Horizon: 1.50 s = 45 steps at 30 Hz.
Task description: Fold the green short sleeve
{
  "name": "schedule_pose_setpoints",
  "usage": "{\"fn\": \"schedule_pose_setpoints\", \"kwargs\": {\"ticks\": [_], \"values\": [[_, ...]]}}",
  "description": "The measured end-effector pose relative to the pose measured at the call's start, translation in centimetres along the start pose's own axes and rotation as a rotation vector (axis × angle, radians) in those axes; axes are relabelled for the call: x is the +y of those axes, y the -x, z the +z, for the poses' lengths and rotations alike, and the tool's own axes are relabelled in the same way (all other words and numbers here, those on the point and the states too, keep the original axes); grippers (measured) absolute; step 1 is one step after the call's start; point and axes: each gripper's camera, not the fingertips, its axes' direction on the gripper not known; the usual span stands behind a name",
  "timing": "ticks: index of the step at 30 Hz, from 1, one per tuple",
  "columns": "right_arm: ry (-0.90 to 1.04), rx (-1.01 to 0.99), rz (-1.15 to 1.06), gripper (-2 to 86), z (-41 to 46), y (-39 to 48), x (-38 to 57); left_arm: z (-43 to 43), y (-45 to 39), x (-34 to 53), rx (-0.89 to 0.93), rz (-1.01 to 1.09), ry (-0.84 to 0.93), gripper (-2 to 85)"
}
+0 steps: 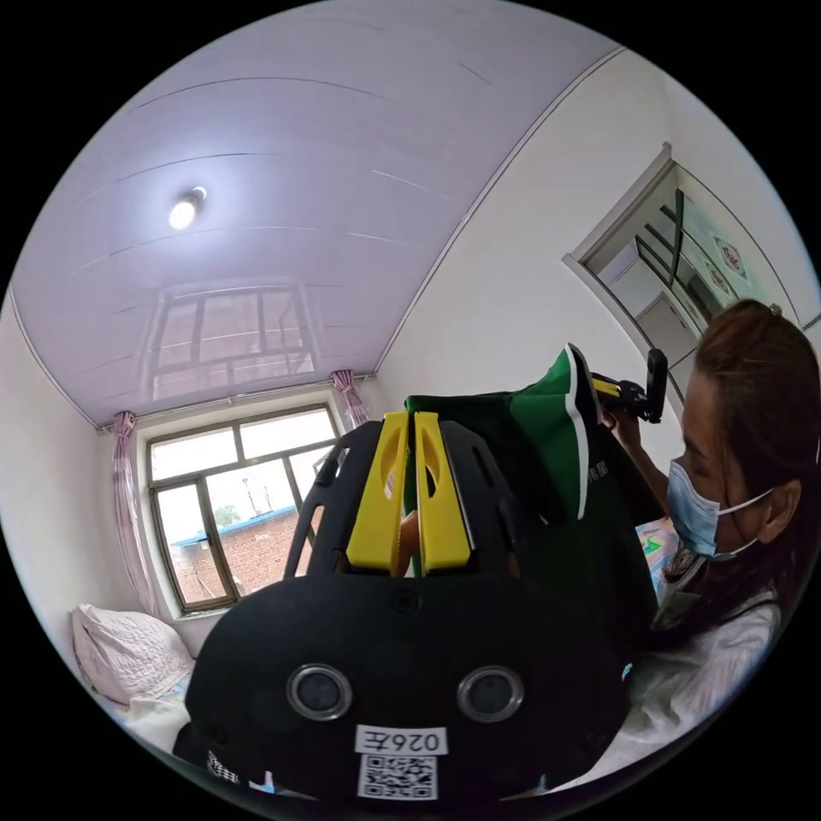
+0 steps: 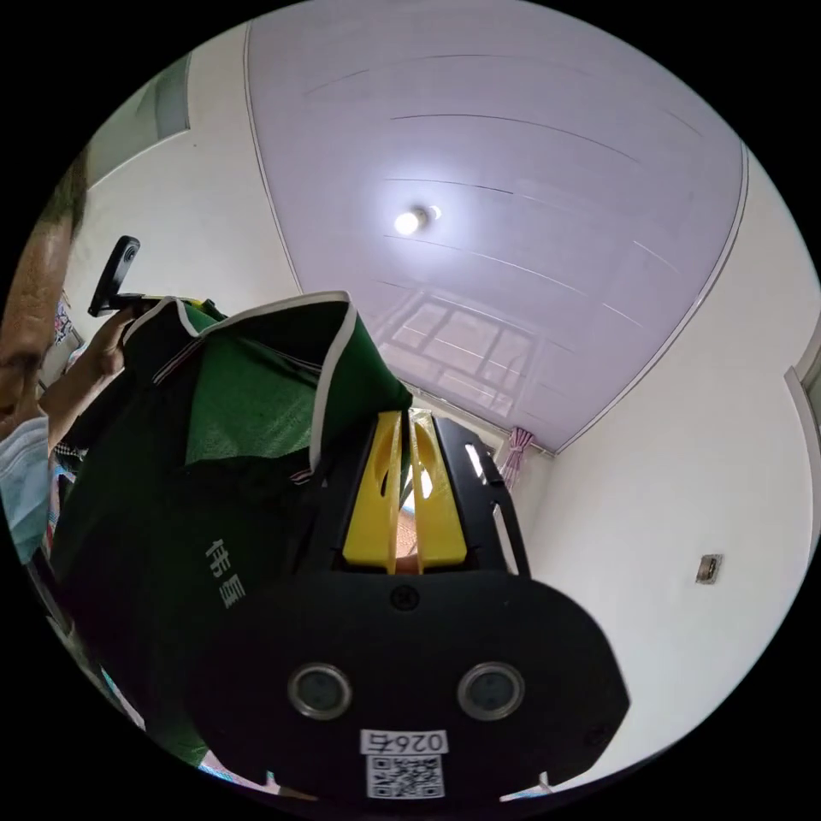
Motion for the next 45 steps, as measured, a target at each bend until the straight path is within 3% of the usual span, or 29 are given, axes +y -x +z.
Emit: {"fn": "schedule_pose_setpoints", "kwargs": {"ticks": [21,45], "values": [[-0.052,-0.009,-0.035,-1.6,2.0,3.0,1.6,-2.7,-1.3,4.4,-0.045,-0.002,-0.023,-0.6],[0.085,-0.022,0.041,-1.6,6.5,1.7,9.2,4.5,-1.8,9.2,0.029,-0.044,0.095,-0.7]]}}
